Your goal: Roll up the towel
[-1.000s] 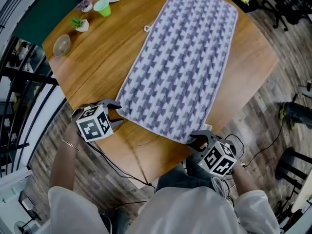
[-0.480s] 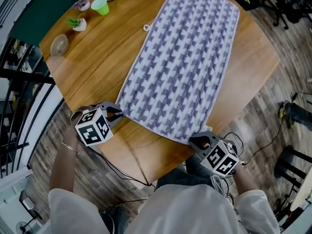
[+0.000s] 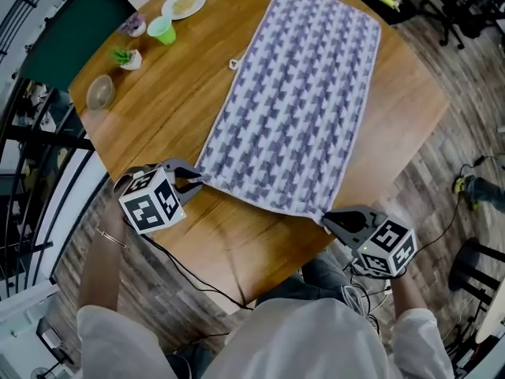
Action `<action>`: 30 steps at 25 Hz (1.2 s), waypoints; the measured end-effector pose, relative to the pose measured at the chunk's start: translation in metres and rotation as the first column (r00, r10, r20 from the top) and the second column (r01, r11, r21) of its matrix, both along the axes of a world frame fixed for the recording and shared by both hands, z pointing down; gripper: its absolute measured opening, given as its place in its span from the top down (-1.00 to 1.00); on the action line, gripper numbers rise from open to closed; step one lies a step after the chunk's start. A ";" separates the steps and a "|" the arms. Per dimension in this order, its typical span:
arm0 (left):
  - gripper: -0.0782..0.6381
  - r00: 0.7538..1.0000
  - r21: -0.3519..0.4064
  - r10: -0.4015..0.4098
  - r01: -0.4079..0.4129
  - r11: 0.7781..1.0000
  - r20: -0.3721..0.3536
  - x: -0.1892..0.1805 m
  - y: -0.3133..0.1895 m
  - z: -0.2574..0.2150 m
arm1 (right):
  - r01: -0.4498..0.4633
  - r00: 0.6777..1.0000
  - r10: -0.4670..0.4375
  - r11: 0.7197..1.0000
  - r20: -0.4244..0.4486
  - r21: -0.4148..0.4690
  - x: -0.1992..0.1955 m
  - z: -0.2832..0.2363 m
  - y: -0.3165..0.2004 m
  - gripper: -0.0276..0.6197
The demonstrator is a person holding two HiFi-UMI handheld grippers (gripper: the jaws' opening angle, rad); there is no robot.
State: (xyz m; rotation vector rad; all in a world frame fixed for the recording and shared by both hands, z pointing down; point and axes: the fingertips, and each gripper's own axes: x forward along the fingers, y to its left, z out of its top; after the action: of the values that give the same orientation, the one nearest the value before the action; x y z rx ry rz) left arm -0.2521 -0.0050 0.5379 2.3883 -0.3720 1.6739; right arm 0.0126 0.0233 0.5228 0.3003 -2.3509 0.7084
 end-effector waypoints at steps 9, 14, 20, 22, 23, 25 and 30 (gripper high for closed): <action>0.38 0.968 0.166 -0.174 0.204 0.965 -0.180 0.009 -0.079 -0.002 | -0.250 0.968 0.251 0.968 -0.030 0.030 0.021 0.016 -0.069 0.84; 0.20 0.939 0.219 -0.236 0.293 0.931 -0.251 -0.005 -0.081 -0.021 | -0.335 0.941 0.338 0.940 -0.035 0.071 0.040 0.011 -0.080 0.56; 0.21 0.988 0.282 -0.101 0.129 0.951 -0.114 -0.003 -0.039 -0.040 | -0.151 0.983 0.169 0.970 -0.078 0.192 0.026 -0.017 -0.055 0.56; 0.23 0.997 0.231 -0.030 0.044 0.972 -0.066 0.008 -0.024 -0.031 | -0.028 0.993 0.051 0.979 -0.110 0.204 0.009 -0.016 -0.037 0.56; 0.24 0.999 0.204 0.002 0.006 0.979 -0.041 0.013 -0.019 -0.023 | 0.032 0.991 -0.004 0.977 -0.132 0.209 0.002 -0.012 -0.029 0.56; 0.25 0.998 0.168 0.057 -0.058 0.984 0.011 0.017 -0.014 -0.007 | 0.140 0.976 -0.096 0.964 -0.197 0.224 -0.007 0.001 -0.016 0.56; 0.26 0.988 0.128 0.121 -0.132 0.983 0.093 0.012 -0.016 0.022 | 0.282 0.920 -0.187 0.927 -0.344 0.249 -0.003 0.032 -0.002 0.48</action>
State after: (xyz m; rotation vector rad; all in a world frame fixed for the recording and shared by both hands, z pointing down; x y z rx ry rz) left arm -0.2397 -0.0207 0.5603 2.4898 -0.3641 1.8658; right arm 0.0091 0.0211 0.5549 0.2299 -2.1296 0.1728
